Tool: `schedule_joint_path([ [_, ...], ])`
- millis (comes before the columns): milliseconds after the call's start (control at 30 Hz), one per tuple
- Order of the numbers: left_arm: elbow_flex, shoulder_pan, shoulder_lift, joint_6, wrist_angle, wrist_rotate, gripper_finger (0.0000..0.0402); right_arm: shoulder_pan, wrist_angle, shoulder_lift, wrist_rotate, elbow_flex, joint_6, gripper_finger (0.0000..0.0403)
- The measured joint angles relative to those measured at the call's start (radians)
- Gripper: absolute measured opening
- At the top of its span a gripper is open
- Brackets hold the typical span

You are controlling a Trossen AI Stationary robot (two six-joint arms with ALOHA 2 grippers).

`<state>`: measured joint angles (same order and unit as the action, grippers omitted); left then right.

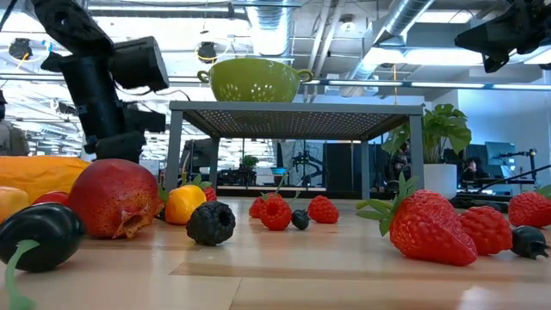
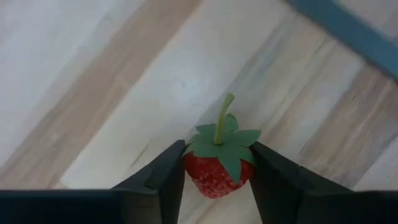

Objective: Pick & Place Fruit
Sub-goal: Put the strawberry into the green strainer bowl on the shelf

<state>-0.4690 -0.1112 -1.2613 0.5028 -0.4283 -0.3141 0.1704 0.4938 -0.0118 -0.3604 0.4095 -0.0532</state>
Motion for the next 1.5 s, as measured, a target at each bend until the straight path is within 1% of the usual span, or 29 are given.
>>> schedule_joint_path([
  [100,-0.001,0.000,0.064,-0.005,-0.010,0.001,0.0146,0.000,0.000,0.000,0.000,0.000,0.000,0.0033],
  [267,-0.002,-0.005,0.215,-0.043,-0.009,0.000,0.0157,0.000,0.000,0.000,0.000,0.000,0.000,0.0033],
  [367,-0.002,-0.015,0.321,-0.077,-0.006,0.001,0.0155,0.000,0.000,0.000,0.000,0.000,0.000,0.0033],
  [500,-0.002,-0.037,0.463,-0.080,0.008,-0.003,0.0148,0.000,0.000,0.000,0.000,0.000,0.000,0.0033],
  [667,-0.002,-0.042,0.597,-0.089,0.094,-0.011,0.0157,0.000,0.000,0.000,0.000,0.000,0.000,0.0033],
  [767,-0.003,-0.042,0.639,-0.155,0.197,0.006,0.0163,0.000,0.000,0.000,0.000,0.000,0.000,0.0033],
  [833,-0.003,-0.042,0.647,-0.198,0.294,0.051,0.0161,0.000,0.000,0.000,0.000,0.000,0.000,0.0033],
  [1000,-0.004,-0.041,0.627,-0.297,0.583,0.227,0.0149,0.000,0.000,0.000,0.000,0.000,0.000,0.0033],
  [1133,-0.005,-0.041,0.588,-0.343,0.748,0.324,0.0156,0.000,0.000,0.000,0.000,0.000,0.000,0.0033],
  [1300,-0.004,-0.040,0.473,-0.397,0.861,0.365,0.0165,0.000,0.000,0.000,0.000,0.000,0.000,0.0033],
  [1500,-0.004,-0.040,0.307,-0.449,0.972,0.364,0.0151,0.000,0.000,0.000,0.000,0.000,0.000,0.0033],
])
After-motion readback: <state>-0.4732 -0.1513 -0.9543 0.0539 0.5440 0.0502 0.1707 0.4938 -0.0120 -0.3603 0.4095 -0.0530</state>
